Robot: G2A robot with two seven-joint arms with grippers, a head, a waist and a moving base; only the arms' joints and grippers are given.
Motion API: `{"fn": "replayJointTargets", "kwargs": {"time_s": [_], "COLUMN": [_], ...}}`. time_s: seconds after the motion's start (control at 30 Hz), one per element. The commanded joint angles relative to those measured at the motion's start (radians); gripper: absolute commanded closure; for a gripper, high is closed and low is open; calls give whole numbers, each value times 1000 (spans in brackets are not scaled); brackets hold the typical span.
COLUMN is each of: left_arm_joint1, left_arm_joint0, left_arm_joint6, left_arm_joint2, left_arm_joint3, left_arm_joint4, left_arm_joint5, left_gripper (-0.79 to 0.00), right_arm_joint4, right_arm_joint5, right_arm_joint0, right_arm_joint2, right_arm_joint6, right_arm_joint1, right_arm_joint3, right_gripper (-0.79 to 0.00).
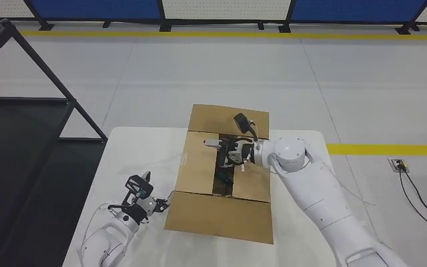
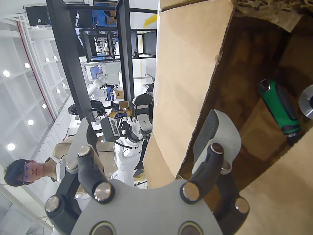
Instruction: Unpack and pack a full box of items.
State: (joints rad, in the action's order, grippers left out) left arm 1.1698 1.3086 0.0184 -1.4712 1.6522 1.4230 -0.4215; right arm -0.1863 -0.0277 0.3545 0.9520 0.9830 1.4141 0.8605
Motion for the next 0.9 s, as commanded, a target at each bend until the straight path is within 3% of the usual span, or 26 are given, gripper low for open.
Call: {"fn": "replayJointTargets", "kwargs": {"time_s": [0.0, 0.43, 0.87], "left_arm_joint1": [0, -5, -13], "left_arm_joint0": [1, 11, 61], "left_arm_joint6": [-1, -11, -54], "left_arm_joint2": [4, 5, -75], "left_arm_joint3": [3, 14, 48], "left_arm_joint4": [3, 8, -55], "left_arm_joint5": [-1, -2, 27], "left_gripper": [-785, -785, -785], "right_arm_joint4": [-1, -27, -106], "right_arm_joint5": [1, 35, 96], "right_arm_joint0": [-3, -21, -32], "right_arm_joint2": [-2, -18, -4], "right_arm_joint6": [6, 34, 39], "right_arm_joint1": [1, 15, 29], "right_arm_joint3": [-6, -34, -47], "right_gripper": [-785, -785, -785]}}
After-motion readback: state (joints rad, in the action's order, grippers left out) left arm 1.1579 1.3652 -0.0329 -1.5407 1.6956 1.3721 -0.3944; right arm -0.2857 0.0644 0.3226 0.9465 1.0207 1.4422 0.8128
